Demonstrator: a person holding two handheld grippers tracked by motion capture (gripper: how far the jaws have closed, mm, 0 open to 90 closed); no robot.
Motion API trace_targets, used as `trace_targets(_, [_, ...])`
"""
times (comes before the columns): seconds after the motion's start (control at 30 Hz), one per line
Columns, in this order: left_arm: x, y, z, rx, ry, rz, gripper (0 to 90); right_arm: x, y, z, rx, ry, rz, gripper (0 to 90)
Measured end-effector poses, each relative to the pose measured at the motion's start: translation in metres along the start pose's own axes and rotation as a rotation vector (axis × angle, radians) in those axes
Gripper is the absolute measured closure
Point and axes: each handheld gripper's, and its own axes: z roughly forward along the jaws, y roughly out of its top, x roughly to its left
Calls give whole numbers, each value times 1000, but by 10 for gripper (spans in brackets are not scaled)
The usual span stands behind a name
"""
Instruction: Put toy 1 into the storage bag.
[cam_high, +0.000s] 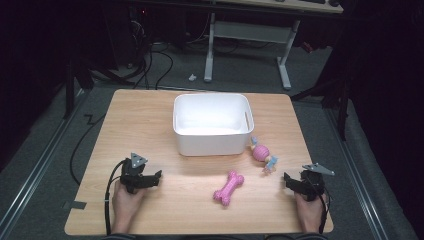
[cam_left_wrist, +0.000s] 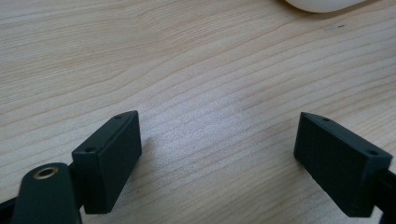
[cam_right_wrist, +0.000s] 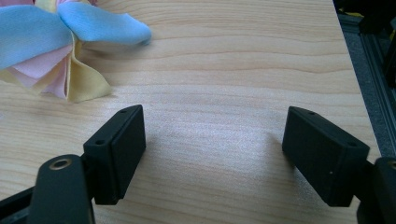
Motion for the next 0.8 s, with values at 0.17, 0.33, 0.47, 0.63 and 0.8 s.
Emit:
trace_targets(0.17, [0,0,0,-1,-3,-1,150,0,0,0,0,0,-3,220])
trace_targets(0.33, [0,0,0,-1,-4,1,149,1,0,0,0,9,-7,221])
trace_targets(0.47, [1,0,0,1,-6,4,145,1,0,0,-1,8,-9,222])
trace_targets(0.63, [1,1,0,2,-10,6,149,2,0,0,-1,8,-7,223])
trace_targets(0.8, [0,4,-2,33,-17,11,170,2,0,0,-3,7,-8,224])
